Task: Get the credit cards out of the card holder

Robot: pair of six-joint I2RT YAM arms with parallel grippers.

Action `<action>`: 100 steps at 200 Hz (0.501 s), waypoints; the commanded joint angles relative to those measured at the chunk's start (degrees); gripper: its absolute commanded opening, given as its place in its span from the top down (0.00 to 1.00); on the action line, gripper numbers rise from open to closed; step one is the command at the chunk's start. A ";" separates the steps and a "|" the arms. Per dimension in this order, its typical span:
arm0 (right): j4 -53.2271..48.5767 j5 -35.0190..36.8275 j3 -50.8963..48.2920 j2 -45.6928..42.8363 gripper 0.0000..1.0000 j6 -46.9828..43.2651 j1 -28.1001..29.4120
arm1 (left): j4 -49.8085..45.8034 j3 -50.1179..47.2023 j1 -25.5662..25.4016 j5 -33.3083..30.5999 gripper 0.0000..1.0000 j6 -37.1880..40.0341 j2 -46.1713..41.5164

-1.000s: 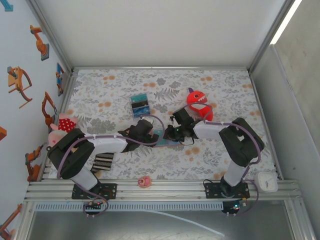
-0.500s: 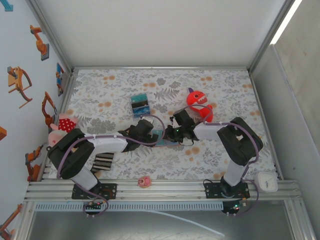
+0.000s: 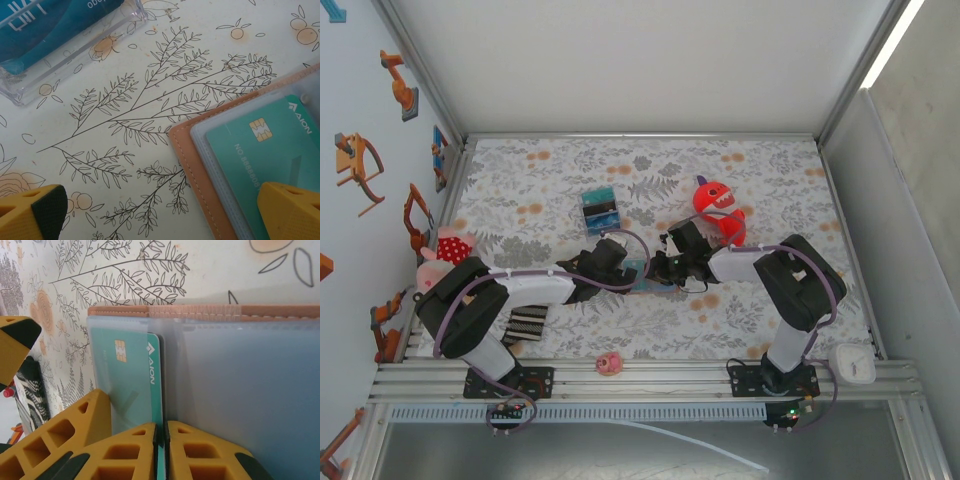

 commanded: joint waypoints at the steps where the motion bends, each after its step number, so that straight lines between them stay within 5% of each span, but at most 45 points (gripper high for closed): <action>1: 2.45 -1.55 -0.59 0.05 0.87 0.53 -0.08 | -1.69 1.06 -0.33 1.22 0.02 -0.63 -0.34; 100: 4.06 -2.14 -0.32 1.54 0.89 0.78 -0.17 | -2.05 1.67 -0.39 1.36 0.01 -0.65 -0.99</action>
